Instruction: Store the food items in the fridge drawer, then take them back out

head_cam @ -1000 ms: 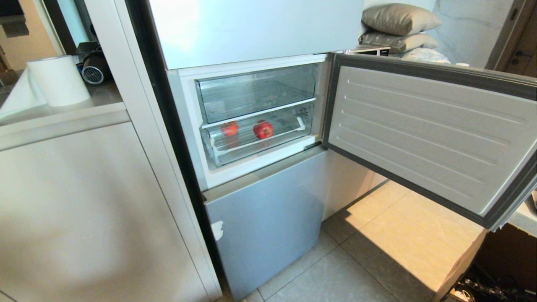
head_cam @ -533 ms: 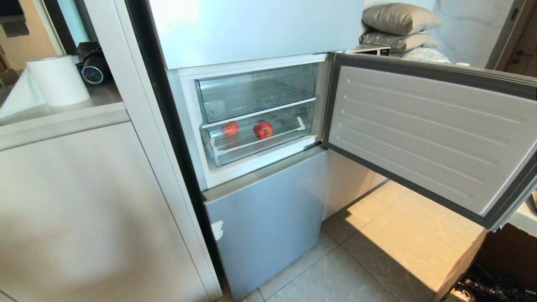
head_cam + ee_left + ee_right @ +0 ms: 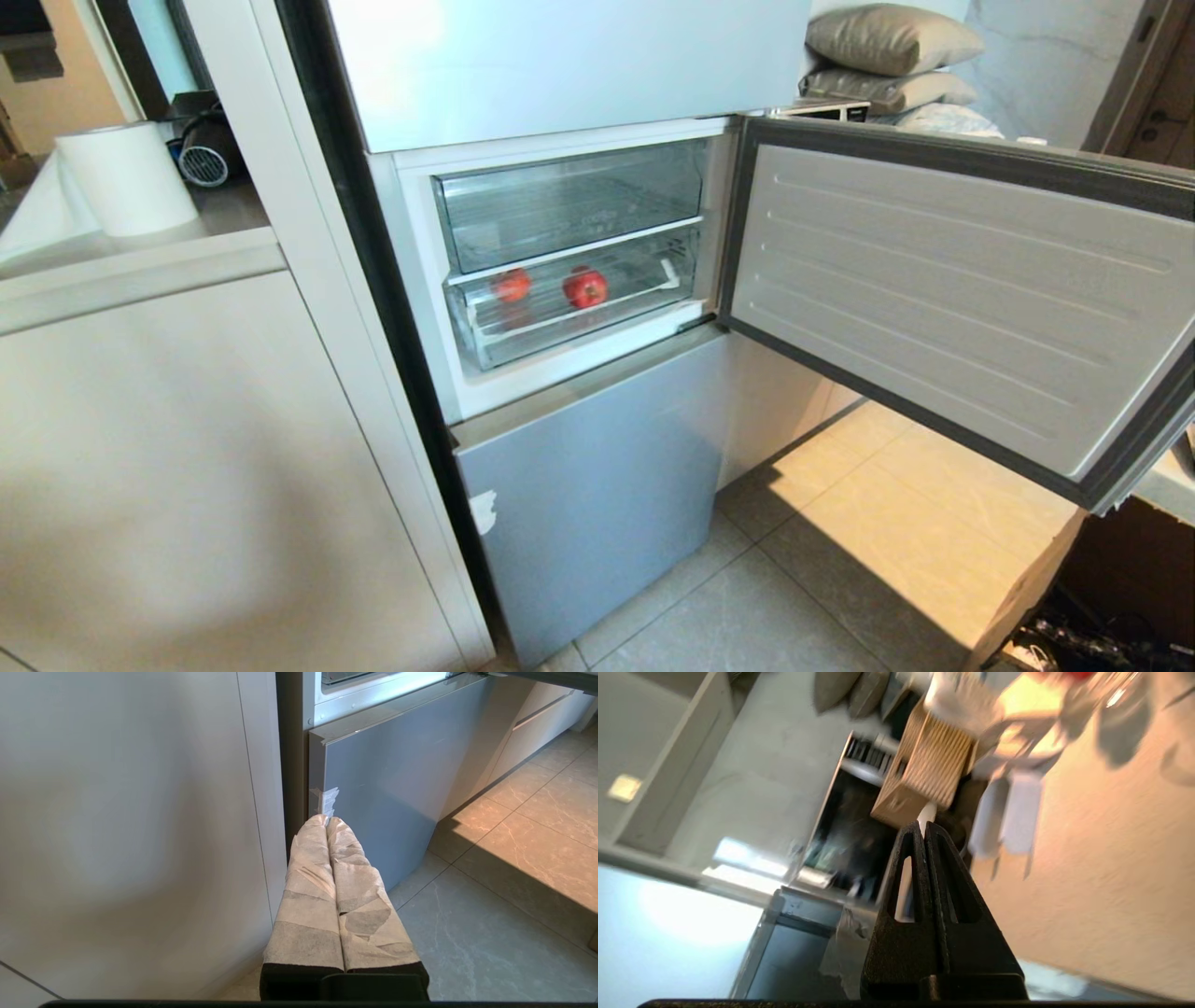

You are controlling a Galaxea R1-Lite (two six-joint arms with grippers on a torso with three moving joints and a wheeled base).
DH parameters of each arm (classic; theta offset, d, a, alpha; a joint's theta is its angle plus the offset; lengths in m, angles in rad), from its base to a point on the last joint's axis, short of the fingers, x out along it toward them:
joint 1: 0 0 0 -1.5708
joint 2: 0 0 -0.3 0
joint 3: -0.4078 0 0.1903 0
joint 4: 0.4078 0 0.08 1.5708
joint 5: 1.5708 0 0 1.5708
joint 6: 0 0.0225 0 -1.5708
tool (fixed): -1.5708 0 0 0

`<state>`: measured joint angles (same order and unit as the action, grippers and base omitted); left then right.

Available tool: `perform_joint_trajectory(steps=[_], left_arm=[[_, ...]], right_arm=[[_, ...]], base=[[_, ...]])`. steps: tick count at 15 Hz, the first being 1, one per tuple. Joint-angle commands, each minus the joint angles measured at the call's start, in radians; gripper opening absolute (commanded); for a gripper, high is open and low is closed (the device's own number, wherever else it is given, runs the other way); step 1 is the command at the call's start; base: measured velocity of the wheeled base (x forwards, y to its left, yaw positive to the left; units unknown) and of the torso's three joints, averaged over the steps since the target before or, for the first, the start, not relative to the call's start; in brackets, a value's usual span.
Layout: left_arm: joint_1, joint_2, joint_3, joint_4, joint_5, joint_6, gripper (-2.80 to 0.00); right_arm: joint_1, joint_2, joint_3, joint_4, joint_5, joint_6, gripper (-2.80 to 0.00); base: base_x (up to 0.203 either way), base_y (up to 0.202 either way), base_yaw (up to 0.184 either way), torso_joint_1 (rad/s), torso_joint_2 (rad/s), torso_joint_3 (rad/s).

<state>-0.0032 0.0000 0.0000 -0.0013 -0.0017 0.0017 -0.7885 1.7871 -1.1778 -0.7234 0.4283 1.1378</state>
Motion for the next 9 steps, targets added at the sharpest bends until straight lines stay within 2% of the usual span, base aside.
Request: perform_joint_trajectory(steps=[1, 3, 6, 9], left_arm=[[0.000, 0.000, 0.002, 0.000, 0.000, 0.000, -2.80], [0.000, 0.000, 0.002, 0.000, 0.000, 0.000, -2.80], [0.000, 0.000, 0.002, 0.000, 0.000, 0.000, -2.80], [0.000, 0.000, 0.002, 0.000, 0.000, 0.000, -2.80]], right_arm=[[0.020, 0.051, -0.028, -0.002, 0.066, 0.057, -2.80], [0.019, 0.039, -0.014, 0.000, 0.120, 0.123, -2.80], [0.017, -0.012, 0.055, 0.007, 0.168, 0.128, -2.80], [0.001, -0.234, 0.211, 0.007, 0.265, 0.138, -2.80]], base=[[0.000, 0.000, 0.000, 0.000, 0.00, 0.000], [0.000, 0.000, 0.000, 0.000, 0.00, 0.000], [0.000, 0.000, 0.000, 0.000, 0.00, 0.000], [0.000, 0.000, 0.000, 0.000, 0.00, 0.000]])
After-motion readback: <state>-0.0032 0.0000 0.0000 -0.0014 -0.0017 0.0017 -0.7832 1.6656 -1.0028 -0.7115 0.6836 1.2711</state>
